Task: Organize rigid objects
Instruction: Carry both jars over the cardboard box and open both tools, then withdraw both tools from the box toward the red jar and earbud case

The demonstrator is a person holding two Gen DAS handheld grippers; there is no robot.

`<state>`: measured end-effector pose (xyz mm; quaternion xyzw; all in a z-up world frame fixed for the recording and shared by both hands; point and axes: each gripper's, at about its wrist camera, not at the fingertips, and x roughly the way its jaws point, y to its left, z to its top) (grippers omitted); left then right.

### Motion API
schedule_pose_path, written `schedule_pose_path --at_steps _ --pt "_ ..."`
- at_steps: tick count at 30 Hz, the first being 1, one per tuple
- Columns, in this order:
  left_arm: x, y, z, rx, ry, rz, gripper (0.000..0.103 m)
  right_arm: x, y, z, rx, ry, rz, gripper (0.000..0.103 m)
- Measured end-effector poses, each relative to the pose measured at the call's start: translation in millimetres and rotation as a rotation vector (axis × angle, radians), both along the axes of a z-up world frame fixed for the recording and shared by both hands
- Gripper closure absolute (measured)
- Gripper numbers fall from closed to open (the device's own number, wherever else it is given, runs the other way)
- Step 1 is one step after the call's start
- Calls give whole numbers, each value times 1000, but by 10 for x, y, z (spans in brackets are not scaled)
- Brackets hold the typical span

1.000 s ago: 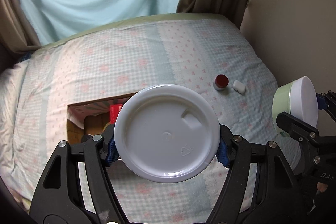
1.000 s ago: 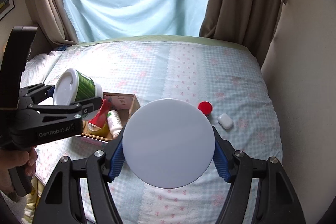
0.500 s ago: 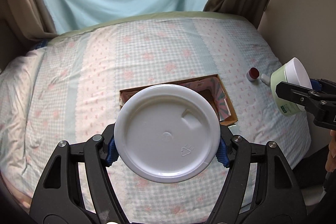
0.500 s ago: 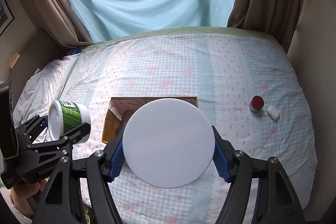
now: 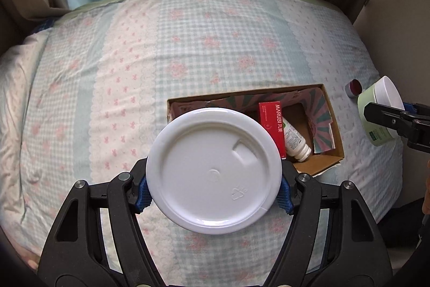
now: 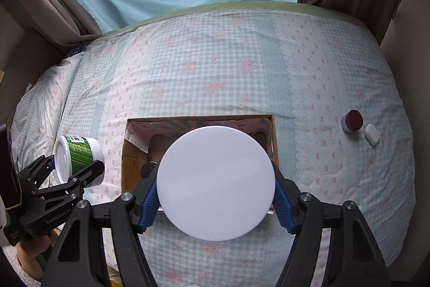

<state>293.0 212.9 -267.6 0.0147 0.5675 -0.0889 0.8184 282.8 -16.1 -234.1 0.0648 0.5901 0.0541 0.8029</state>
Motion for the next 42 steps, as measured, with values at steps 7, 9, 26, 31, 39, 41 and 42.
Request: schedule_pose_path --at_steps 7,9,26,31,39,41,42 --pt "435 -83 -595 46 100 -1 35 412 -81 -601 16 117 -4 36" --pt "547 -140 -761 54 128 -13 35 512 -118 -777 21 147 -14 36" --pt "802 -355 -1412 94 259 -35 31 840 -188 -1489 49 287 -31 35" --pt "786 -390 -1277 122 196 -85 0 850 -249 -1436 140 239 -100 0" --pt "647 -261 -1107 141 180 -56 0 759 -235 -1281 132 214 -108 0" --pt "622 -262 -1029 173 161 -56 0 715 -218 -1214 122 206 -101 0" --pt "608 -258 -980 171 151 -57 0 694 -214 -1175 119 201 -98 0"
